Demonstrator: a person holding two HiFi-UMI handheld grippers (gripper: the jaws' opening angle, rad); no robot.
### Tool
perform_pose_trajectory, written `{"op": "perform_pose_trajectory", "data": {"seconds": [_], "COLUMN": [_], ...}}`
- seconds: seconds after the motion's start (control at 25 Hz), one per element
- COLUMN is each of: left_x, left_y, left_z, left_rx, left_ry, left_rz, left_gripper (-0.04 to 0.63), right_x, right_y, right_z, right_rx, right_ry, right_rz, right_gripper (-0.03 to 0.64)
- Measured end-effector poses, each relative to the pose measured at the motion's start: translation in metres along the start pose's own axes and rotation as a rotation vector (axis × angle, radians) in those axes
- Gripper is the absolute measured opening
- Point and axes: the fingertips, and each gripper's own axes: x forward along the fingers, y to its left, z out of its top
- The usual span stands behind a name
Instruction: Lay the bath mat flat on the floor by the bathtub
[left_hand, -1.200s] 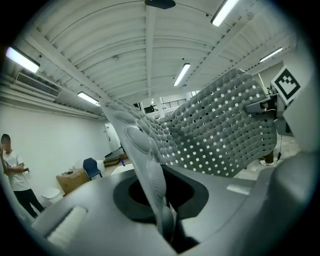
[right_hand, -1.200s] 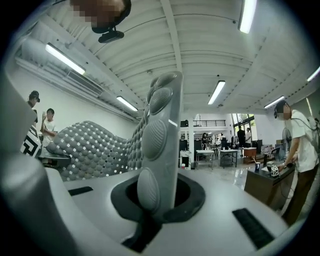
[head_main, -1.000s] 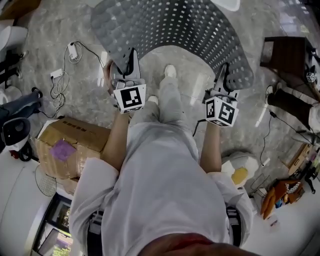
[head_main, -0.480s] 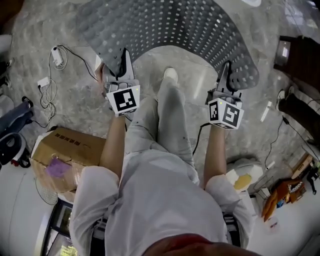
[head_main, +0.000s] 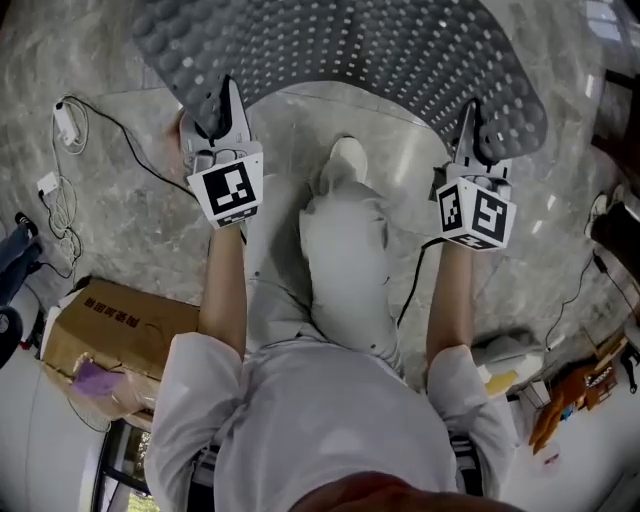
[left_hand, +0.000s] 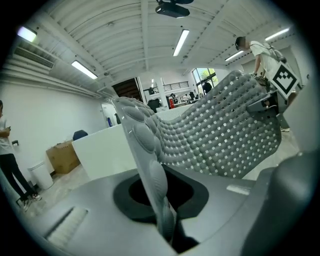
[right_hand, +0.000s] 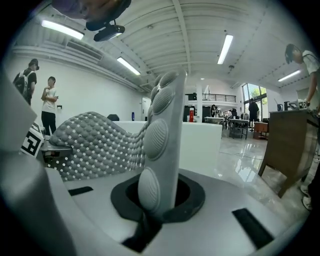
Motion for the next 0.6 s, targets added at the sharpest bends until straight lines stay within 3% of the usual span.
{"op": "perform_pose_trajectory", "data": {"seconds": [0.32,0.6], "left_x": [0.051,0.083], "left_y": [-0.059,-0.085], "left_z": [-0.116,-0.174], "left_rx": [0.048,0.066], "left_ry": [0.061,0.183], "left_rz": [-0.092,-0.19], "left_gripper": [0.015,0.015], "right_x": [0.047,0.069], "right_y": [-0.011,-0.024], "right_z": [-0.12,-0.184], "right_rx": [0.052,0.06], "right_ry": [0.085,0.246], "right_rz": [0.001,0.021], "right_gripper": [0.018,0.018]}}
